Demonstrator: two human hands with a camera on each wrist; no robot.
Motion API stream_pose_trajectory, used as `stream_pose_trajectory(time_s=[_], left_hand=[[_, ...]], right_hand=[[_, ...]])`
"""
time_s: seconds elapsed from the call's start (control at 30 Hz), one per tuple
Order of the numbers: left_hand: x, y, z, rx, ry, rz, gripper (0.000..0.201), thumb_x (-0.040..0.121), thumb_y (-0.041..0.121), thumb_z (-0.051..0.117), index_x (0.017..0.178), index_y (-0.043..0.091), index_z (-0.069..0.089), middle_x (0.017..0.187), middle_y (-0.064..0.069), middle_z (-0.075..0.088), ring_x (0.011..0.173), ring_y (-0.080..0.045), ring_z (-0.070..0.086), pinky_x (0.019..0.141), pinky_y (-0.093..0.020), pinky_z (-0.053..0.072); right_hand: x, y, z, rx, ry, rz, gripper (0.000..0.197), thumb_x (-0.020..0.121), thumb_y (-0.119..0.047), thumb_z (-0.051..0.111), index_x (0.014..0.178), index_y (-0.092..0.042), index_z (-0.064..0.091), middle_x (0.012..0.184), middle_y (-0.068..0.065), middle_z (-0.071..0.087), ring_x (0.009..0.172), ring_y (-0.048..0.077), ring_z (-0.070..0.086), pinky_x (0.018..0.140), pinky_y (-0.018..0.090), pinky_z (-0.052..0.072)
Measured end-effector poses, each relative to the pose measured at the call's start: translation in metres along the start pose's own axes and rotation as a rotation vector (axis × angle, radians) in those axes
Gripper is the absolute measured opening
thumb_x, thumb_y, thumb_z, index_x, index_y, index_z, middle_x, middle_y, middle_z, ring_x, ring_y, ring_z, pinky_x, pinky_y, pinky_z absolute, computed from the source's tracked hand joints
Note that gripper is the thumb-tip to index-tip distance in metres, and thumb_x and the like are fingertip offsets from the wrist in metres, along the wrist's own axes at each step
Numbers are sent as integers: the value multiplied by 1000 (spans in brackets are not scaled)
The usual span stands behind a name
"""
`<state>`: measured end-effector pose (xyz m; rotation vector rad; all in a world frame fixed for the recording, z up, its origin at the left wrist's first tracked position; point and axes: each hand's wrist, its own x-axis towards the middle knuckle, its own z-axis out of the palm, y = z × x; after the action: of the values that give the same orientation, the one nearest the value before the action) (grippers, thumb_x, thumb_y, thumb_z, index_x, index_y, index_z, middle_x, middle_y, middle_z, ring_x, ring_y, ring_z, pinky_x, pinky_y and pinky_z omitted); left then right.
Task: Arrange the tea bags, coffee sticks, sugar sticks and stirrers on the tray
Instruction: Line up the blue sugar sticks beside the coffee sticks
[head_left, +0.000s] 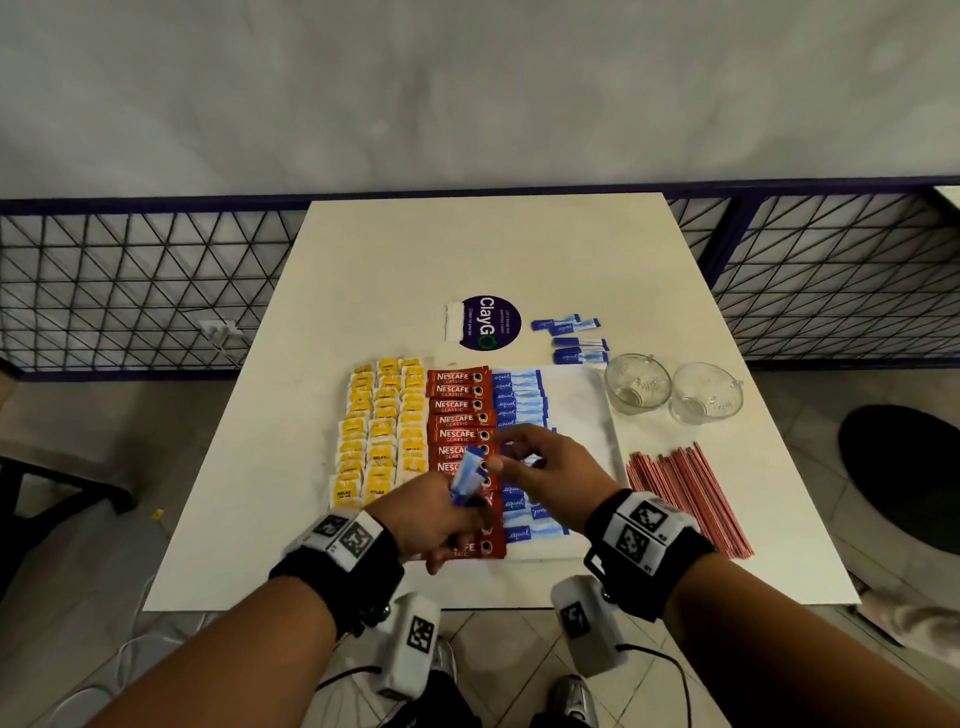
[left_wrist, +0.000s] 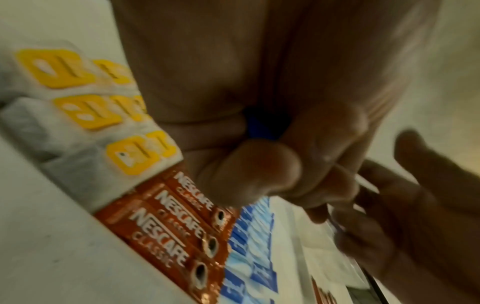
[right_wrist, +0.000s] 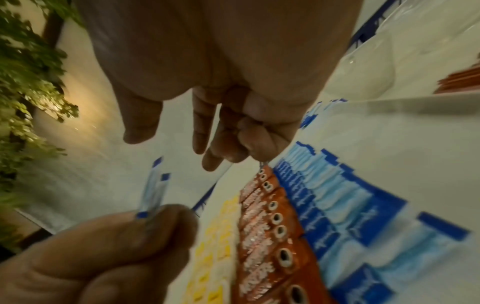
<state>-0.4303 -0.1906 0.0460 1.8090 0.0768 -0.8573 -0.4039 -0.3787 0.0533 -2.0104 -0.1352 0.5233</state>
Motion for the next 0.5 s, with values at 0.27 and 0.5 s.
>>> stream_pose_trajectory(time_s=[0.27,0.5], left_hand=[[6,8,2,-173,133,27,14,90,21,66,89,9,61,62,-5,61,36,-13,41,40,-23,36],[15,11,13,19,289,103,13,89,29,67,88,16,64,80,-8,70,43,-11,48,45,-23,38]], right_hand=[[-4,10,-17,334,161,105,12,91,-15,62,83,-6,61,64,-2,63,45,11,41,46,24,36],[-6,28,-21,514,170,254,5,90,-2,55,89,2,56,72,13,70,44,18,43,45,25,37]])
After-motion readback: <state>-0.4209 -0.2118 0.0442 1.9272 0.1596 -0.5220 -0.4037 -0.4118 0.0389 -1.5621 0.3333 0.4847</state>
